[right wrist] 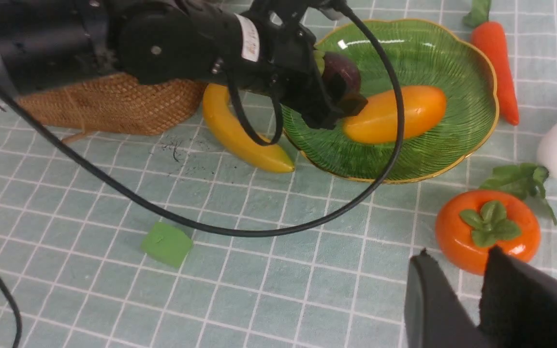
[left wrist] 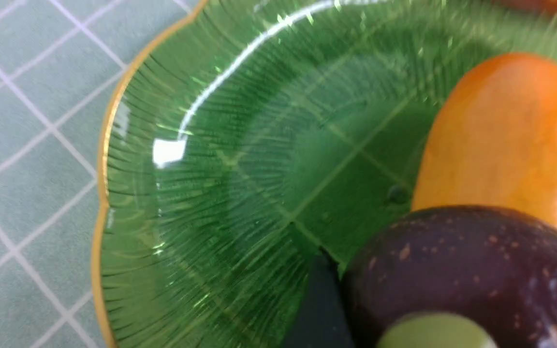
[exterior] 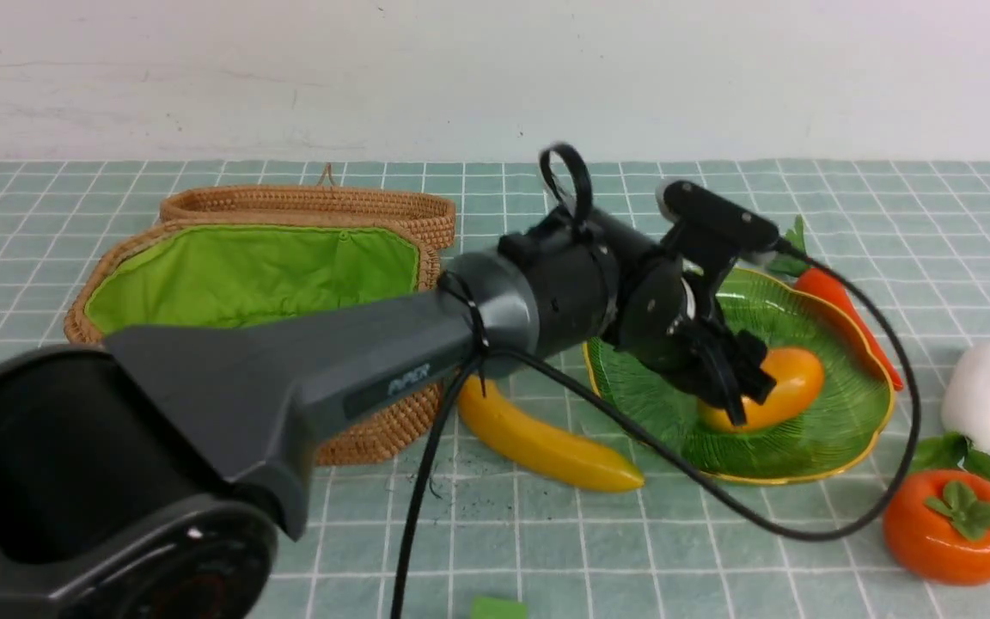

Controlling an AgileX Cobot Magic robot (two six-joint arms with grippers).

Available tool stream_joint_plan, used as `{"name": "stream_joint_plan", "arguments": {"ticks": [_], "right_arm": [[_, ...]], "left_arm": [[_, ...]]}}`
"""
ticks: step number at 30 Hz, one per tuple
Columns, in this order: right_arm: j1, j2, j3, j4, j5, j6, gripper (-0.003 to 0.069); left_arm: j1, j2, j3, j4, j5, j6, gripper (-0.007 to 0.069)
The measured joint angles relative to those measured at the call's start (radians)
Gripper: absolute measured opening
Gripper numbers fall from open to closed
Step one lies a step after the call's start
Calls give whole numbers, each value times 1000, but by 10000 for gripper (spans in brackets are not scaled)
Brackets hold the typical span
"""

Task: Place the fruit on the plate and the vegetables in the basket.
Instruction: Grab a mangosteen with your left arm and put it on the plate on the right, then use the left arm to grab a banana and put it into the right plate

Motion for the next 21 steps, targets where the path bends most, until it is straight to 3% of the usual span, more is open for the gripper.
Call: {"name": "stream_joint_plan", "arguments": {"ticks": [6,13,15,18,21], "right_arm": [[0,0,0,16,10,-5,181],[0,0,0,24,12,-27,185],[0,0,0,24,12,-46,186],[0,0,0,24,12,-68,186],[0,0,0,26,10,-86,186]], "left_arm": [[0,-10,0,61,2,0,668],[0,-144,0,57,192,0,631],[0,-199,0,57,312,18,573],[0,-257,-1,59,498,168,450],[1,-278,-1,55,719,503,271]]}}
